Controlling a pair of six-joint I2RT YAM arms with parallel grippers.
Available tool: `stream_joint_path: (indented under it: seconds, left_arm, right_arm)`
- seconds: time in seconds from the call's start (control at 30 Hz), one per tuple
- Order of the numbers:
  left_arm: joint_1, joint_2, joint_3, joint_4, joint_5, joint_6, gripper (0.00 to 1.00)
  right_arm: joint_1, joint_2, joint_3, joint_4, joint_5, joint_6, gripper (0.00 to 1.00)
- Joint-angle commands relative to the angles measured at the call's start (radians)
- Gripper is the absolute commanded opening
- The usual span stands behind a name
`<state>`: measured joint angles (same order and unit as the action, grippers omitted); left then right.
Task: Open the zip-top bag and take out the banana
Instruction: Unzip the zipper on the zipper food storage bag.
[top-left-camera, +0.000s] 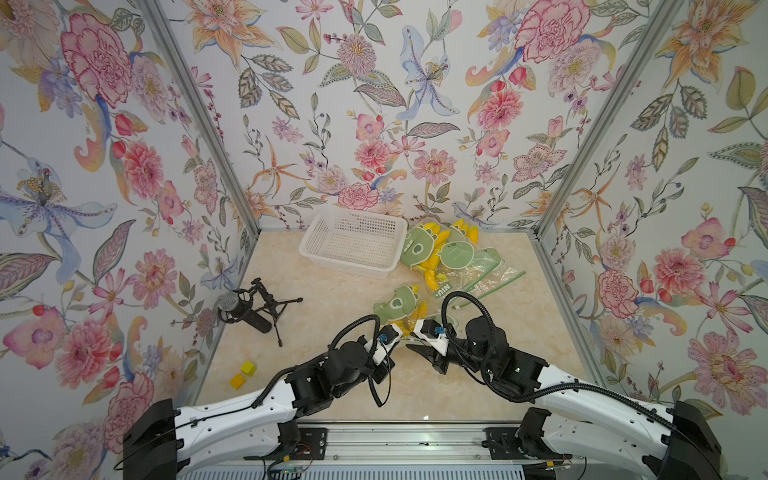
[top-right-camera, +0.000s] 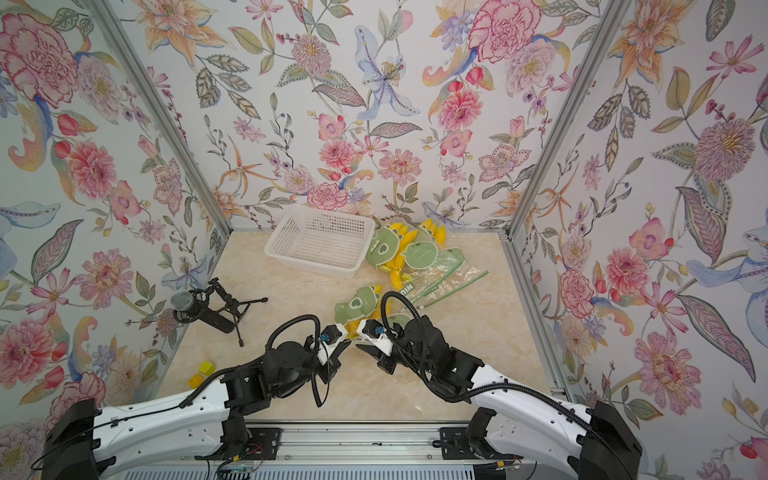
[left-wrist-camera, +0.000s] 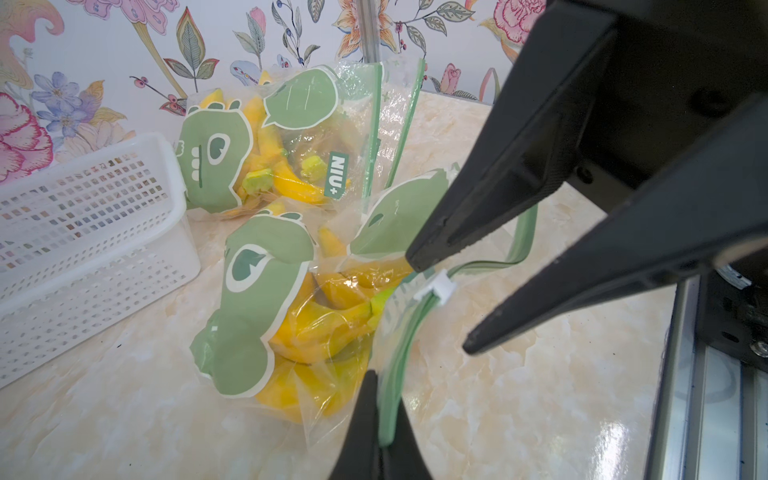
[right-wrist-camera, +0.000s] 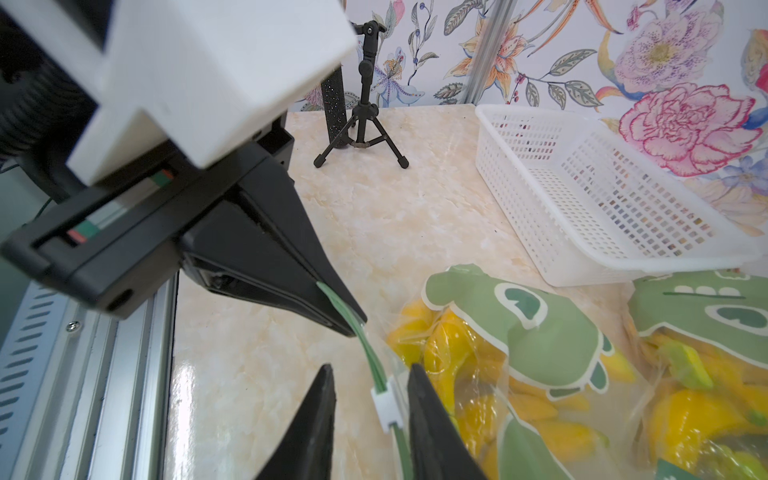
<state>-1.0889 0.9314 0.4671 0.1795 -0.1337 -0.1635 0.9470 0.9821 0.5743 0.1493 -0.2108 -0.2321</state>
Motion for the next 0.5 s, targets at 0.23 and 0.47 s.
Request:
stream_joint_path:
  seconds: [0.23,0.47]
  left_arm:
    - [0.017,-0.021,0.022,0.005,0.018,0.013,0.0]
    - [0.025,-0.033,0.019,0.0,0.011,0.009,0.0]
  right_arm:
    - [0.016,0.056,0.037,-0.014,0.049,-0.035,0.18]
    - [0.021,0.073,0.052,-0.016,0.092,-0.041,0.09]
